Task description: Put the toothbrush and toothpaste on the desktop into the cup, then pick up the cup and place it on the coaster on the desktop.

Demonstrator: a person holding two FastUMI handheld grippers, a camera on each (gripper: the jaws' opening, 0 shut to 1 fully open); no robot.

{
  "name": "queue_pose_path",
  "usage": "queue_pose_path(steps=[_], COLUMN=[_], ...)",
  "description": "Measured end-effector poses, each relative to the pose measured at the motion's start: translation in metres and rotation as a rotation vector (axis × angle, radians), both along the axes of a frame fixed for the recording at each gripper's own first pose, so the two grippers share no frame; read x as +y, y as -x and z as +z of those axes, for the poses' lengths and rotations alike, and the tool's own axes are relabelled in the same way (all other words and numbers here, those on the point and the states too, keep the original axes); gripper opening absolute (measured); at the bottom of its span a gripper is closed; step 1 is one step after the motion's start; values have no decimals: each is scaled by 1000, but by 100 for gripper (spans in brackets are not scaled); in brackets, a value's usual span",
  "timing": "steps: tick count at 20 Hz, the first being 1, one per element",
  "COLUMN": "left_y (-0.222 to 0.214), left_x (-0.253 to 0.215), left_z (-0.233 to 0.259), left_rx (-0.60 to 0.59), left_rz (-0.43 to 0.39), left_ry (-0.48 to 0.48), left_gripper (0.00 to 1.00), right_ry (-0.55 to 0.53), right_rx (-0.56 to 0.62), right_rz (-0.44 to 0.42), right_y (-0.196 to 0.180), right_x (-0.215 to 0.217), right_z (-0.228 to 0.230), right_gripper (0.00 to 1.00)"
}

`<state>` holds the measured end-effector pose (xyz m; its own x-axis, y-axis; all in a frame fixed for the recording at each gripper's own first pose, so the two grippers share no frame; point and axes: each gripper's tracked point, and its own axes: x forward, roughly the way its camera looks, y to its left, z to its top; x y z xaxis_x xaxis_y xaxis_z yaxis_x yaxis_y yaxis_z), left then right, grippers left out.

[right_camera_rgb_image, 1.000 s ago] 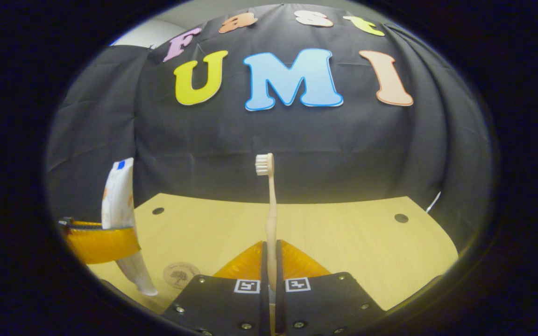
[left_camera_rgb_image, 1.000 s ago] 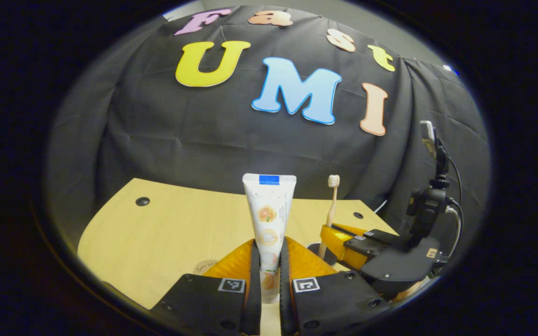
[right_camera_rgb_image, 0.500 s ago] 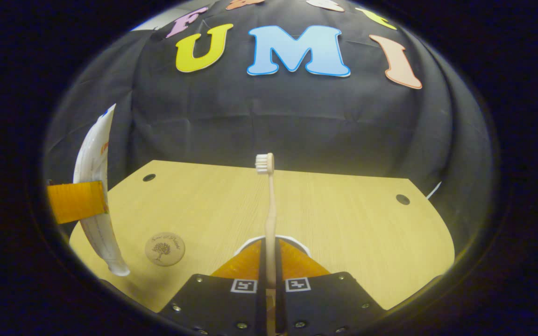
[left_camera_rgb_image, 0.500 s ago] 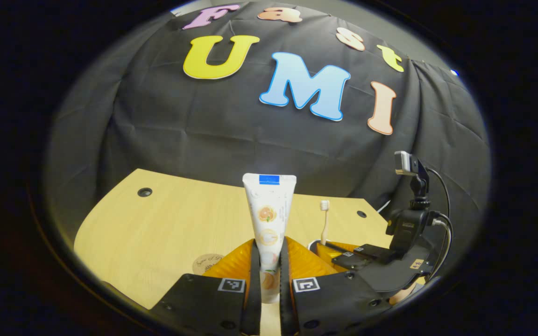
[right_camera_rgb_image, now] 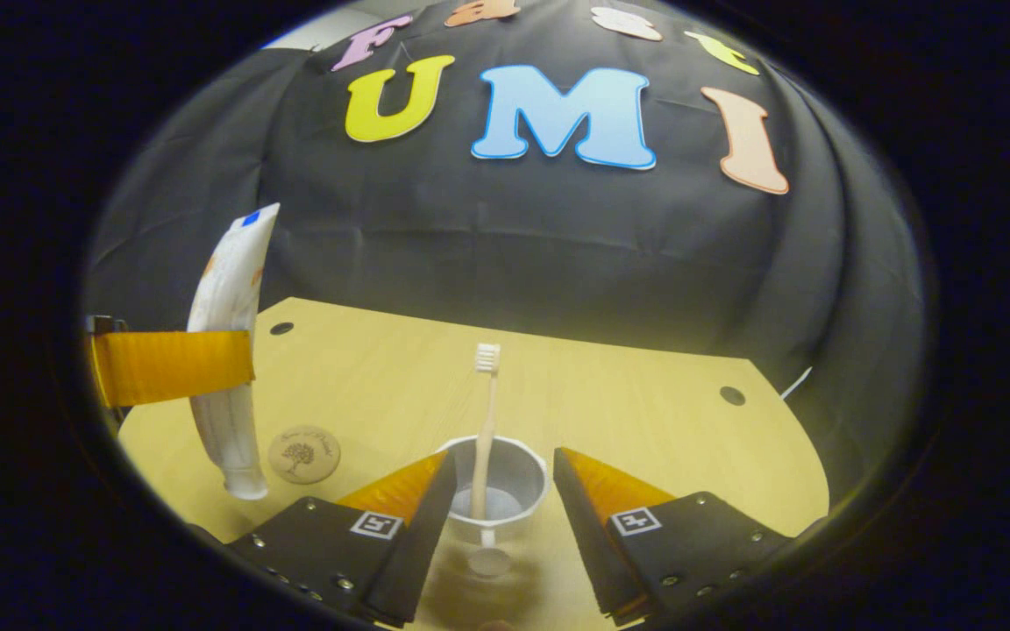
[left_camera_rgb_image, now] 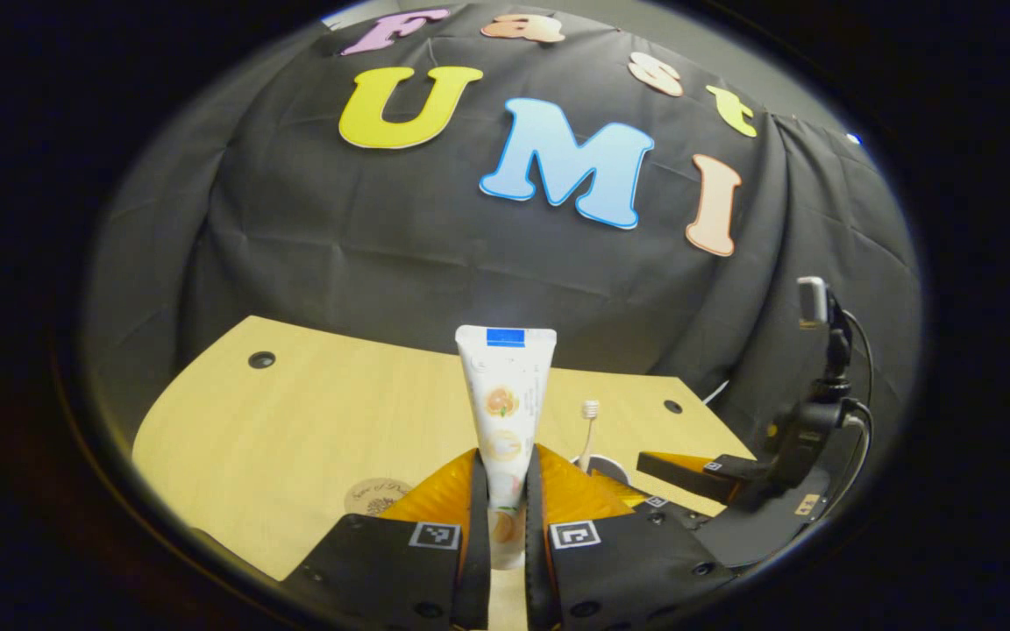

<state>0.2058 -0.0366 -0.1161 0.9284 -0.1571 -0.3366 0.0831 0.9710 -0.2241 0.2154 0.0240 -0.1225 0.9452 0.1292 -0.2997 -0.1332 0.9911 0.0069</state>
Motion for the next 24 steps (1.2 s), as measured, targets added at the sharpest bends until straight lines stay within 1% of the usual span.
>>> queue_pose_path(steps=[4, 7, 11, 15, 18, 20, 22, 24], left_y=[-11, -24, -37, -54, -67, -72, -75, -77], left_x=[-15, -35, -59, -78, -90, -98, -106, -114], left_z=[9, 16, 21, 23, 22, 17, 10, 1], left_rx=[-46, -94, -134, -180, -205, -213, -222, -239], left_rz=[-21, -62, -101, -123, -134, -137, -138, -144], left_ry=[1, 2, 39, 70, 99, 113, 111, 89], left_gripper=[23, 23, 23, 23, 23, 23, 23, 23], right_ry=[-16, -39, -48, -36, -21, -31, -40, -54], right_rx=[-55, -88, -111, -106, -80, -56, -28, 2], right_rz=[-32, -65, -108, -139, -155, -165, -179, -189], right_y=[17, 27, 44, 62, 74, 82, 89, 93], right_x=[-27, -49, -77, -95, -105, -110, -115, -118], right_z=[27, 45, 58, 55, 44, 35, 24, 14], right_gripper=[71, 71, 71, 71, 71, 71, 71, 71])
